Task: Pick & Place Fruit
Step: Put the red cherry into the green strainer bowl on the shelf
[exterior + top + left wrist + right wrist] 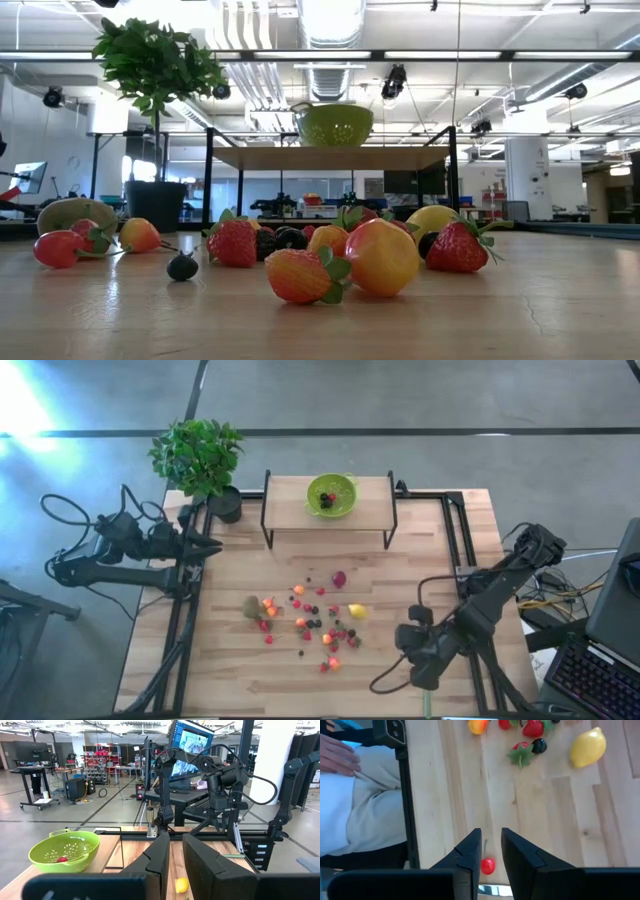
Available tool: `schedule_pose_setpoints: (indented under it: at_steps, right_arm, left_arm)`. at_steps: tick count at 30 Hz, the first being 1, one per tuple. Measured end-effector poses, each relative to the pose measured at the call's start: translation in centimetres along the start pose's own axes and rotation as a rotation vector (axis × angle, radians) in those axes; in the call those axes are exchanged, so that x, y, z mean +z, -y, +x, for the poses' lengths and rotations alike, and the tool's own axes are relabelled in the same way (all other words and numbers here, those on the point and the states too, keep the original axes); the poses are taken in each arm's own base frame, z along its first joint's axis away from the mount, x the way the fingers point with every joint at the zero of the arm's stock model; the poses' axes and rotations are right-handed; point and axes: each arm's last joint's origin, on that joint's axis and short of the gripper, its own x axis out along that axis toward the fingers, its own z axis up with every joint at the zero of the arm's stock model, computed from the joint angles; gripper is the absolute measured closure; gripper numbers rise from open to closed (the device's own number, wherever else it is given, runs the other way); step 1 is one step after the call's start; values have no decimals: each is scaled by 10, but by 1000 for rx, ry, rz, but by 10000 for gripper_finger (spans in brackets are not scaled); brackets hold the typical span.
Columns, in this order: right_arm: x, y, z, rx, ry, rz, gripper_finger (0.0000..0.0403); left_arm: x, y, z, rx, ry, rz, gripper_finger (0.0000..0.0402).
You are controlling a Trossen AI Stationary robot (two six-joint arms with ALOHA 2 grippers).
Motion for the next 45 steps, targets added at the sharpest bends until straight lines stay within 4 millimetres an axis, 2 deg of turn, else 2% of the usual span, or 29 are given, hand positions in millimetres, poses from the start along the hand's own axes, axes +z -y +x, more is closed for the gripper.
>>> schedule_pose_setpoints:
  at_steps: [11,19,26,36,45]
  right_arm:
    - [-16,-8,1,-4,-5,93,332]
    - [-35,0,20,-72,-60,257,339]
    - [-49,10,38,-104,-140,315,304]
    - [-63,17,68,-16,-135,195,240]
    - [-74,27,82,-18,-164,168,214]
  left_arm:
    - [0,0,0,0,1,0,339]
    - [0,0,0,1,0,0,339]
    - [0,0,0,1,0,0,339]
    - [0,0,0,0,0,0,339]
    - [0,0,0,0,0,0,339]
